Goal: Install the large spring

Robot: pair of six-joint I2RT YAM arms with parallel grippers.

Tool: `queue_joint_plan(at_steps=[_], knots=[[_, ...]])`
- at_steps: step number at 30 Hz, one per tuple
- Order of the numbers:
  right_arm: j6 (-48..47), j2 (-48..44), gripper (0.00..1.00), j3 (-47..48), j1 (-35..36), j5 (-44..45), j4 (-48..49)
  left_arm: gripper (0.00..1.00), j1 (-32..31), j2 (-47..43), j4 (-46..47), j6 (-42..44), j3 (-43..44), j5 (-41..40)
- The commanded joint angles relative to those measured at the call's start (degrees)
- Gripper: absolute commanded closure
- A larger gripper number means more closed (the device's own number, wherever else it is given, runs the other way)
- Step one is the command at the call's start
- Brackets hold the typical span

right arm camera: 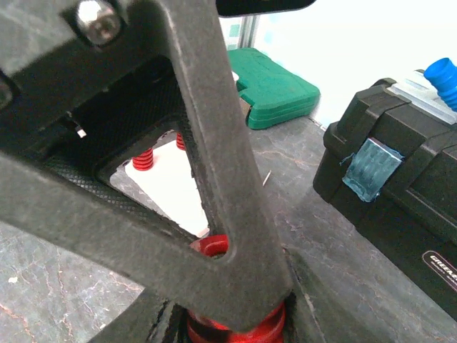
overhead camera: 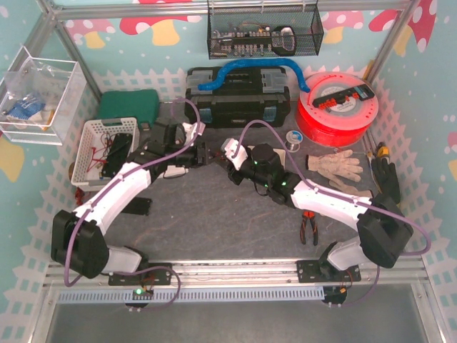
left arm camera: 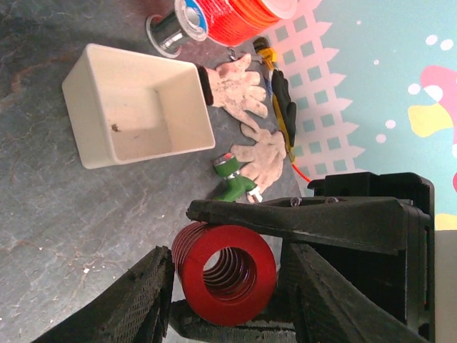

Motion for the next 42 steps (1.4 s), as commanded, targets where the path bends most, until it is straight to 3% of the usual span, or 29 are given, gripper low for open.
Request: queue_joint_plan(at_steps=[1,8,14,16,23,28,30,37,42], knots=[[-1.16,-0.08,0.98,1.56,0.32,-1.73,3.04,0.53,-0.29,0.66,-0.29,2.07,-0.69,1.77],[-3.28,0.82,0.98,1.70,0.53,-3.92,3.09,0.62,-0.22,3.26,-2.07,3.27,1.74,2.41],[-3.64,1.80,0.96,2.58,0.67,-2.55,1.47,0.85,-0.22,3.63,-3.62,4.67,2.89,2.88],[-3.34,2.07,0.89,2.85,0.67,-2.20,0.47,0.90,-0.15,3.68,-4.41,5.04,3.52,2.37],[-0.98,0.92,0.34,1.16,0.67,-1.12,-3.28,0.98,1.91,2.74,-7.41,5.35,5.72,-2.69],[1.33,-2.61,0.16,-2.38,0.59,1.43,-4.41,0.98,4.59,0.88,-10.47,5.38,6.44,-11.59],[2.42,-3.60,0.04,-2.87,0.59,2.95,-5.52,0.98,5.80,0.26,-12.41,5.29,6.83,-16.89],[4.50,-5.11,0.01,-2.00,0.58,8.73,-10.32,0.98,8.61,-0.53,-14.03,8.77,4.68,-38.32],[4.32,-5.83,0.01,-1.36,0.58,10.05,-11.87,0.99,9.17,0.80,-12.02,11.57,3.76,-44.67]])
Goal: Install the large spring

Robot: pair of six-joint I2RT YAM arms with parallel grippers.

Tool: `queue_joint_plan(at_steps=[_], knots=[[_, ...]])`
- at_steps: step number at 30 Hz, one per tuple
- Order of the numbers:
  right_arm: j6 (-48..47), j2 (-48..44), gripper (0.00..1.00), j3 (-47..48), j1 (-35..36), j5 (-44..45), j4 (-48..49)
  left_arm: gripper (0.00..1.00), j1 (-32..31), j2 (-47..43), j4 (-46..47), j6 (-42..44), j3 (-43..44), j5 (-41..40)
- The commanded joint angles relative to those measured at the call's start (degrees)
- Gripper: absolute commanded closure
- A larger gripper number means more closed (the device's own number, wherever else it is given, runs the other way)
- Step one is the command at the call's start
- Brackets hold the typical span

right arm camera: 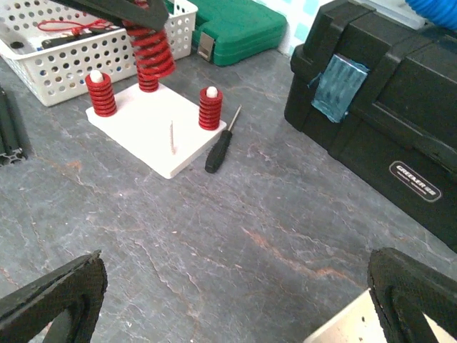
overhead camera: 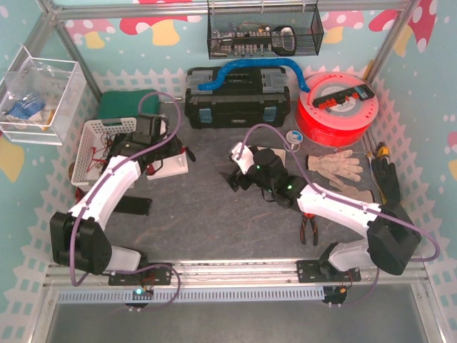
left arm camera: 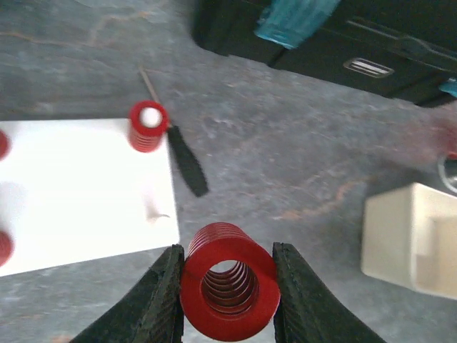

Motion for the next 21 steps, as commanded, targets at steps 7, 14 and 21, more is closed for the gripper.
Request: queue_joint_plan(at_steps=[7,14,21], knots=[[-0.67,-1.28,0.01,2.55,0.17,2.15,-3.05,0.98,0.31,2.60,3.54,4.89,-1.44,-9.88],[-1.40,-0.32,0.01,3.98,0.17,2.48,-3.17,0.98,0.23,4.28,6.34,5.39,-4.62,-7.08],[-2.21,0.12,0.01,4.99,0.17,2.85,-3.00,0.97,-0.23,5.97,7.60,6.21,-5.01,-7.73]])
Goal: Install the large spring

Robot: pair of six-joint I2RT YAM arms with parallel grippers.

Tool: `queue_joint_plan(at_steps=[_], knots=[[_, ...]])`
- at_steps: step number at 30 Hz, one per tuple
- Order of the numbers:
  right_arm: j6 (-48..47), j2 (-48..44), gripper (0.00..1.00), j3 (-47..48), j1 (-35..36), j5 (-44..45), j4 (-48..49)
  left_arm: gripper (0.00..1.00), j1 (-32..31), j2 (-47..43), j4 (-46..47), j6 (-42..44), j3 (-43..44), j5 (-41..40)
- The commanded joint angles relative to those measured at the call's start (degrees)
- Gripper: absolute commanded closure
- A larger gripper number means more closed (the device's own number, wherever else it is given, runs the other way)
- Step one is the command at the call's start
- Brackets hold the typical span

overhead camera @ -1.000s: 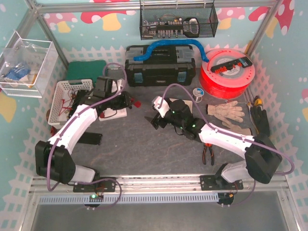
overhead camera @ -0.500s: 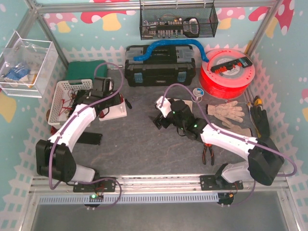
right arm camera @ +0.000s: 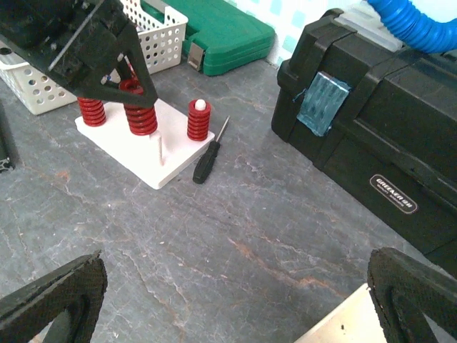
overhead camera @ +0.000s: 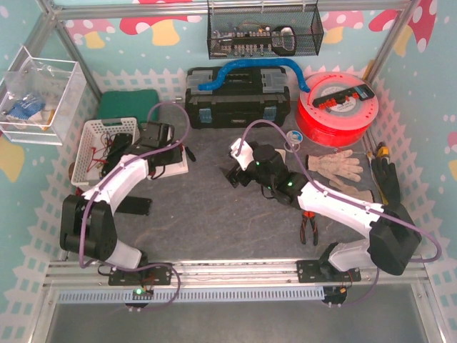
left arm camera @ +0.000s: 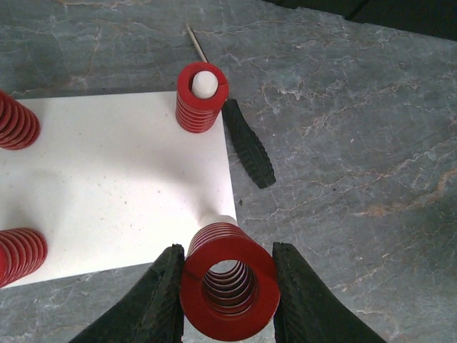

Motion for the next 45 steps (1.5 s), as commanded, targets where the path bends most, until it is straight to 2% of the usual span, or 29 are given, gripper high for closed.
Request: queue_joint_plan(at_steps=[1,11,19,34,40,45], knots=[[-0.92,0.35,0.01,2.08,0.17,0.91,0.09,0.97,-0.26,0.68,3.36,1.61,-0.15,-0.01],[-1.39,0.17,0.01,1.82,0.17,1.03,0.09,0.96,-0.25,2.34,4.83,1.79,-0.88,0.75],[-1.94,0.33,0.01,2.49,0.17,0.91,-0.37,0.90,-0.24,4.67,7.23,2.58,-2.26,0.48],[1.63,-0.71,0.01,3.12,0.09,4.11,-3.06,0.58,-0.24,7.84,8.63,2.93,-2.08,0.34],[7.99,-0.76,0.01,3.74,-0.28,11.60,-5.41,0.48,-0.24,5.39,8.52,1.35,-3.05,1.28],[10.97,-1.33,0.01,3.17,-3.61,18.07,-6.86,0.39,-0.24,0.44,8.54,-2.65,-3.69,1.47]])
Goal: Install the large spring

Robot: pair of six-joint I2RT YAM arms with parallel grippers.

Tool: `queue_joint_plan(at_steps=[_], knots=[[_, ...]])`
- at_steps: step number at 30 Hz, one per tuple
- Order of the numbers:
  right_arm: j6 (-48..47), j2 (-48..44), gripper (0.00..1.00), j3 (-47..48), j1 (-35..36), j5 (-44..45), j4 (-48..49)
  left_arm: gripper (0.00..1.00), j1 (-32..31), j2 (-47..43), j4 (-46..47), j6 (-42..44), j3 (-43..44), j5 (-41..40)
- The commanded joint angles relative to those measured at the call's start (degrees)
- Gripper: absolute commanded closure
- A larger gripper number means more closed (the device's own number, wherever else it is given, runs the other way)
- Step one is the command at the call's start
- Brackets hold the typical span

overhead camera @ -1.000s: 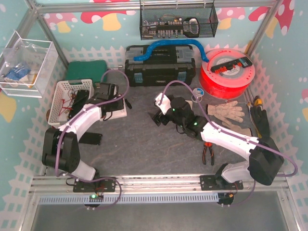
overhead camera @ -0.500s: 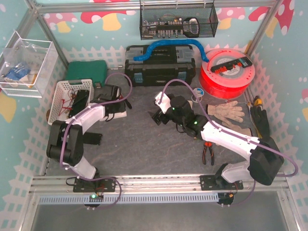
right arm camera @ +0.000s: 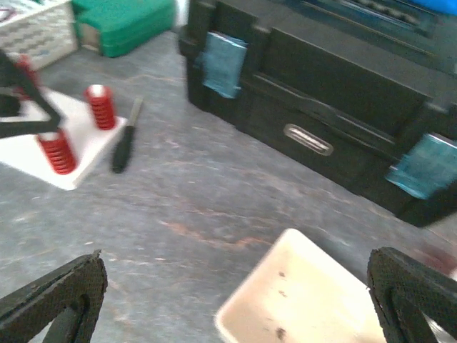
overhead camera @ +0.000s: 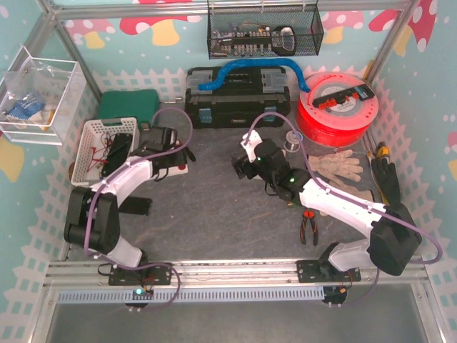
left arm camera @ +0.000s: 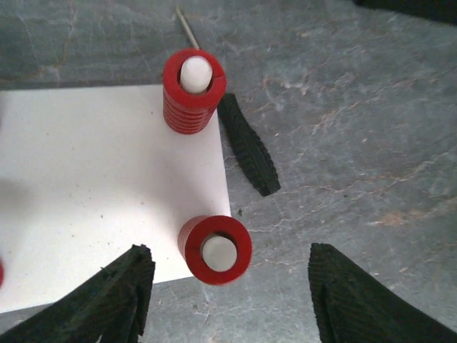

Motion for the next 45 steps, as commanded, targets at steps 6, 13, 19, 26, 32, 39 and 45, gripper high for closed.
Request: queue_joint_plan(at_steps=[6,13,19,26,32,39,45], knots=[[5.04,-6.04,0.01,-5.45,-11.61,10.09,1.73,0.06,-0.10,-9.97,1.27,-6.59,0.50,-1.32],[8.06,-9.72,0.01,-14.58,-23.01,13.04,4.23,0.01,-0.04,-13.40,1.64,-8.48,-0.77,-4.10],[6.02,-10.33,0.01,-23.12,-29.21,15.31,11.71,0.01,0.00,-18.89,13.73,-6.22,-10.42,-2.88],[2.94,-9.08,0.01,-31.64,-35.96,12.31,26.29,0.01,0.60,-17.67,21.57,7.96,-16.36,-15.12],[2.90,-6.39,0.01,-37.99,-42.86,8.42,42.03,0.01,6.47,-19.33,42.18,11.16,-25.12,-10.67],[-2.89,-0.86,0.01,-38.77,-47.55,-4.81,55.04,0.01,8.31,-17.25,53.68,11.27,-34.11,-11.90],[-4.70,4.45,0.01,-34.26,-48.17,-15.01,54.51,0.01,9.19,-16.97,71.36,12.49,-43.00,-11.61]])
